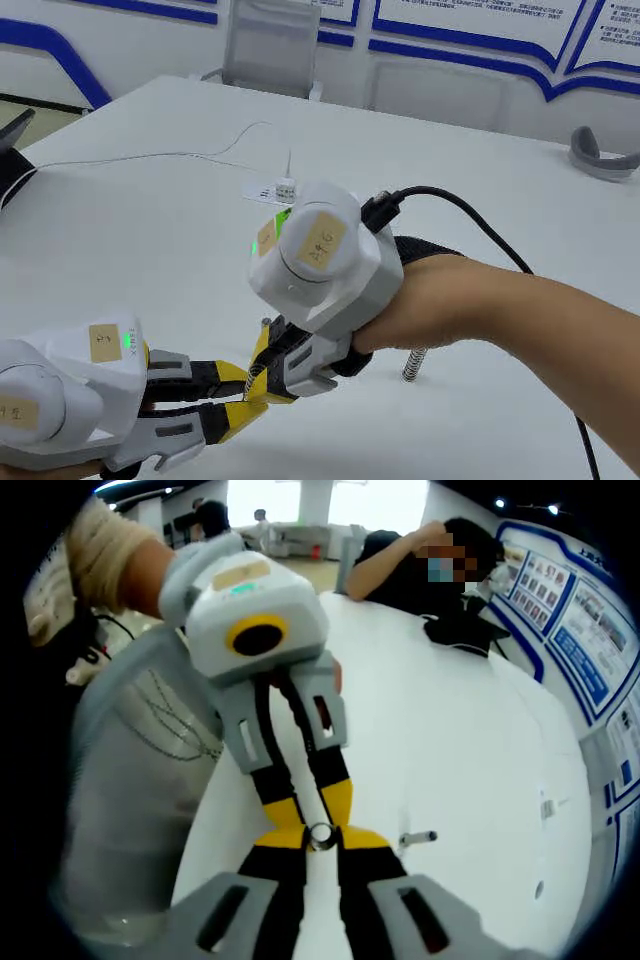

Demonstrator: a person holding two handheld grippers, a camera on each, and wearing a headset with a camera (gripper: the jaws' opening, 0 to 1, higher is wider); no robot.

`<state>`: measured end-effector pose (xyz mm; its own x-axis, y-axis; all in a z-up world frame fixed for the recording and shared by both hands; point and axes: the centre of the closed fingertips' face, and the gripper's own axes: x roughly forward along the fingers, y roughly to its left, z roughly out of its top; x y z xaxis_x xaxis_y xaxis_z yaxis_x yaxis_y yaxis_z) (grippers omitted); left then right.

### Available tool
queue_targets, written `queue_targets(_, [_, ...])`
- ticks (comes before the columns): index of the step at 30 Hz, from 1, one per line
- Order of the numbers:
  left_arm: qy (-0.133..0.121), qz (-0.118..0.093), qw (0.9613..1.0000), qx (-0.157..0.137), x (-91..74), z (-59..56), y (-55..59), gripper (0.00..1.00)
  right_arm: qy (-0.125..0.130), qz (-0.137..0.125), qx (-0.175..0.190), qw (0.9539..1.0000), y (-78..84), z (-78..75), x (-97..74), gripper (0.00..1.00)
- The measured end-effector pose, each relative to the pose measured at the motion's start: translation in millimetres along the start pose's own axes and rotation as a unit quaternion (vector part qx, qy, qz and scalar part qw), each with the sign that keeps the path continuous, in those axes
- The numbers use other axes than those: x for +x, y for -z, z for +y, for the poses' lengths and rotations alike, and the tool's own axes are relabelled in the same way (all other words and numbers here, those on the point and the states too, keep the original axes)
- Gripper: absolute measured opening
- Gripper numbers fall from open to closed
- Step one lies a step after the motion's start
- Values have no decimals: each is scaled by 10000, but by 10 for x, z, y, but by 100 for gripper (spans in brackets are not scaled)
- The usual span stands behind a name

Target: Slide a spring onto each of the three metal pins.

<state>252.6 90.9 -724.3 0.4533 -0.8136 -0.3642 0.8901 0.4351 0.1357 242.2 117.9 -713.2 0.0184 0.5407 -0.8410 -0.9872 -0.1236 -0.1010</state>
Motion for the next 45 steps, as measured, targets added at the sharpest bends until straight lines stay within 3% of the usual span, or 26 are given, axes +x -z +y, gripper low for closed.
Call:
queue_targets(8, [-47,-25,10000,-31,-5,33,1,12,10,-30,45,10000,-8,-21,-3,12])
queue_targets(16, [-141,-22,9995,-270,-46,101,58,20,25,-17,75,10000,9,-60,-11,12])
queue_targets(30, [-418,5,9982,-441,-105,238,123,37,119,36,165,9998,57,-160,-49,12])
queue_targets(45, [-570,33,9969,-550,-141,283,174,48,206,127,273,9993,141,-307,-60,12])
